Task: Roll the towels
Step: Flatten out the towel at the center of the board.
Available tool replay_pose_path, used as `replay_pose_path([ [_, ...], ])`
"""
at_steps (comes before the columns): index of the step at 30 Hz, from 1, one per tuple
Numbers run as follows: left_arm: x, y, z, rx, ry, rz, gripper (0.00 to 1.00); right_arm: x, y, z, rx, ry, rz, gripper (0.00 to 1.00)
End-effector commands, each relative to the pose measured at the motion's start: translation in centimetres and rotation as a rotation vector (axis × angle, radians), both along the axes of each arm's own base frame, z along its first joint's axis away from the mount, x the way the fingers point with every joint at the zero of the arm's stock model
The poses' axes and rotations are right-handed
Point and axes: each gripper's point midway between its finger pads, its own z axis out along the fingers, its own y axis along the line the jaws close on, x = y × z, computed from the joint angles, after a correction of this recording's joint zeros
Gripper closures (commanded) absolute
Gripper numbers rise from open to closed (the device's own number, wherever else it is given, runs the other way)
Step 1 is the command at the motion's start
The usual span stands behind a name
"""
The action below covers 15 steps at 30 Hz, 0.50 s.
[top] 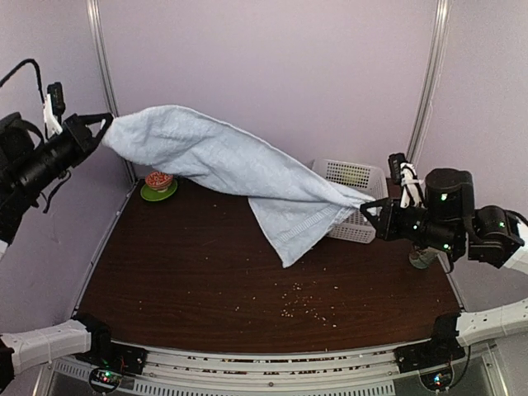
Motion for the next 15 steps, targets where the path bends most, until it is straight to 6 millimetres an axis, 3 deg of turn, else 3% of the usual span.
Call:
replay_pose_path([
  [1, 1.1, -0.5, -20.4, 0.170, 0.432, -0.009, 1.00, -1.1, 0.7, -10.5, -0.084, 0.186, 0.031, 1.00],
  [3, -0.3, -0.3, -28.0, 0.133, 0.559, -0.011, 1.00, -1.8, 0.3, -14.3, -0.083, 0.257, 0.027, 1.00],
  [6, -1.8, -0.2, -33.5, 0.057, 0.606, -0.020, 1.00, -2.8, -0.6, -18.0, -0.088, 0.320, 0.009, 1.00],
  [8, -2.7, 0.2, -35.3, 0.039, 0.617, -0.010, 1.00, -3.1, -1.4, -19.0, -0.105, 0.332, -0.006, 1.00],
  [15, -4.1, 1.4, -37.8, 0.108, 0.683, 0.026, 1.00, -3.2, -2.3, -19.8, -0.159, 0.330, -0.009, 1.00],
])
